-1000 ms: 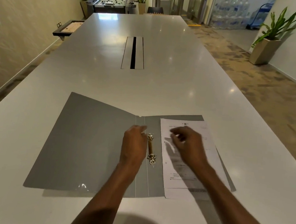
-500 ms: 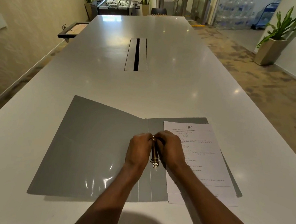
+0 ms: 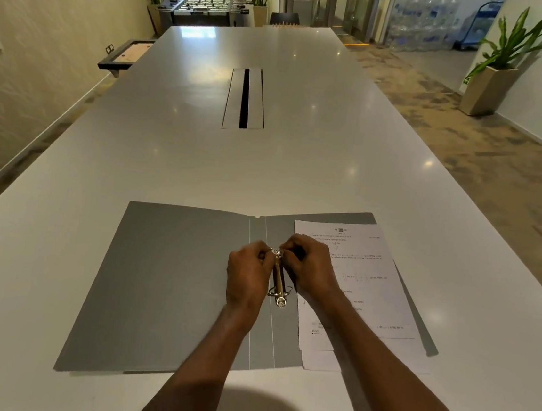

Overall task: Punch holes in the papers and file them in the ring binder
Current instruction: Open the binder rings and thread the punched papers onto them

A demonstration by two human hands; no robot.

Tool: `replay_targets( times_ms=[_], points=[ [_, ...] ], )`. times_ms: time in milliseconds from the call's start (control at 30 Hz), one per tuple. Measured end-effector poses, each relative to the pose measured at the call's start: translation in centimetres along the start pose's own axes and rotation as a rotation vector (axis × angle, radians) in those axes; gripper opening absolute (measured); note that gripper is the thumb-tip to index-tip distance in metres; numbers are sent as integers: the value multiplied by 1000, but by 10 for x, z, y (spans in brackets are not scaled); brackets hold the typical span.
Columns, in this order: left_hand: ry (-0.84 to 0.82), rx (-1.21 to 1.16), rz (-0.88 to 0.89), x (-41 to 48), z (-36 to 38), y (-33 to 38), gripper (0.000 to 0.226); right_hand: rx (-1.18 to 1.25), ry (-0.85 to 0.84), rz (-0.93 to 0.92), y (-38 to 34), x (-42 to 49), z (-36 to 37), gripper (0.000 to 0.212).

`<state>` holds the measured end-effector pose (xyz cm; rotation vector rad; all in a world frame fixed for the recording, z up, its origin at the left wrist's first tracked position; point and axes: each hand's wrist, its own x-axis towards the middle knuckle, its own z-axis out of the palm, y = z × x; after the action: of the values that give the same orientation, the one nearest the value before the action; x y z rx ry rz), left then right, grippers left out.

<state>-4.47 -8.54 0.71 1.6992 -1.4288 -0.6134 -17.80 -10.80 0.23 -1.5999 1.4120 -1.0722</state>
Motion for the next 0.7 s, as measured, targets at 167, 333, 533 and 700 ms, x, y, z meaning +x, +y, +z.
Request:
replay_targets(
  times_ms=[167, 333, 533, 700],
  points=[
    [6, -13, -14, 1, -3, 5, 5, -8, -79, -11, -19, 2, -22, 24],
    [-15, 83, -9, -2, -6, 11, 16, -269, 192, -105, -11, -17, -56, 29],
    [-11, 86, 123, 19, 1, 35, 39, -476, 116, 34, 29, -63, -68, 41],
    [-269, 70, -72, 53, 11, 65, 39, -532, 69, 62, 41, -64, -64, 46]
  ],
)
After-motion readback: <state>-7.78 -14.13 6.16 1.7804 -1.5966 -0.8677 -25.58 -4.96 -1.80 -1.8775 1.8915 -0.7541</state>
